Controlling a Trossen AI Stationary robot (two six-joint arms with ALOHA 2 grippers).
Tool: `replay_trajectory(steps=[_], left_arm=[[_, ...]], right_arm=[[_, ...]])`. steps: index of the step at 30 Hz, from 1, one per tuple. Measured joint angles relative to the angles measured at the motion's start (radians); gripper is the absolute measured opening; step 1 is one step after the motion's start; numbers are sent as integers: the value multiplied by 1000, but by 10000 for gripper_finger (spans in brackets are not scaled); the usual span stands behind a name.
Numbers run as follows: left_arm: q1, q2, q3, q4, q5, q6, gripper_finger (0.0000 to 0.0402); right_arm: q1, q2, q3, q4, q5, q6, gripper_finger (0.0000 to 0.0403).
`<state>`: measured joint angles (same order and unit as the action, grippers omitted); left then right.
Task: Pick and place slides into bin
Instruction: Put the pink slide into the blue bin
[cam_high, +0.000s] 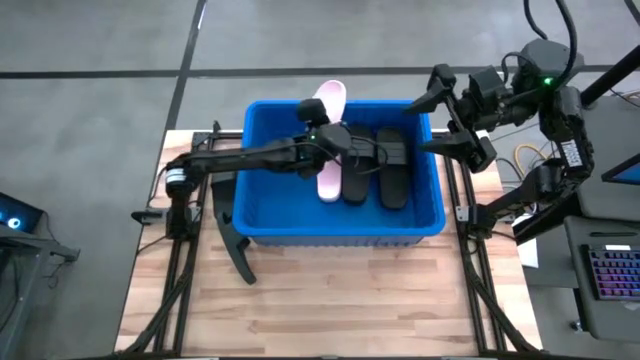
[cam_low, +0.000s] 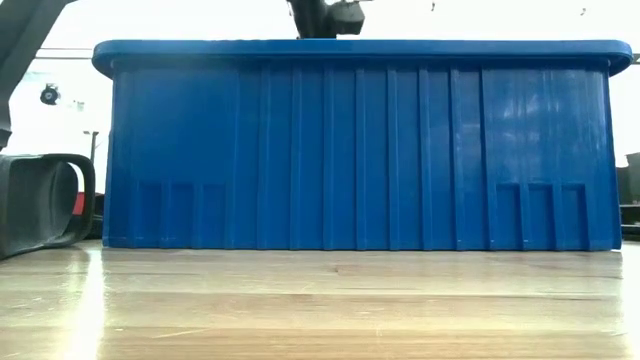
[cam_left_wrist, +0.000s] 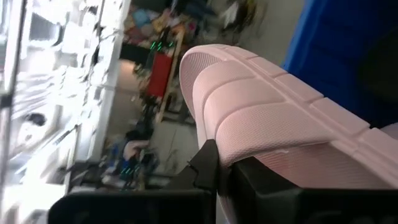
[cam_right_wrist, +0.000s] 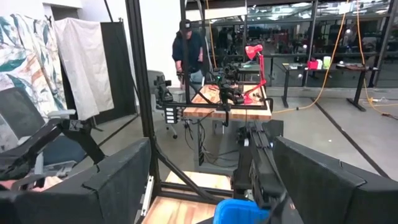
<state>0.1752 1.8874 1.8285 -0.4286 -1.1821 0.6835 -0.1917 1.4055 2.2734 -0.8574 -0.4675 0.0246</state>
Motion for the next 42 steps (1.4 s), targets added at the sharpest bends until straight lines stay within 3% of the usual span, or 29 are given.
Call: replay_trajectory(steps=[6, 13, 21, 29, 42], left_arm=[[0, 39, 12, 1, -32, -7, 0], [-12, 54, 10, -41, -33, -179, 0], [-13, 58, 5, -221, -30, -350, 0], [-13, 58, 4, -356, 46, -421, 0], [0, 81, 4, -519, 175, -731, 0]], right_arm=[[0, 2, -1, -2, 0, -8, 327], [0, 2, -19, -4, 0, -11, 327], [0, 3, -54, -3, -1, -18, 327], [0, 3, -59, 0, -1, -18, 327], [0, 3, -60, 0, -2, 0, 328]])
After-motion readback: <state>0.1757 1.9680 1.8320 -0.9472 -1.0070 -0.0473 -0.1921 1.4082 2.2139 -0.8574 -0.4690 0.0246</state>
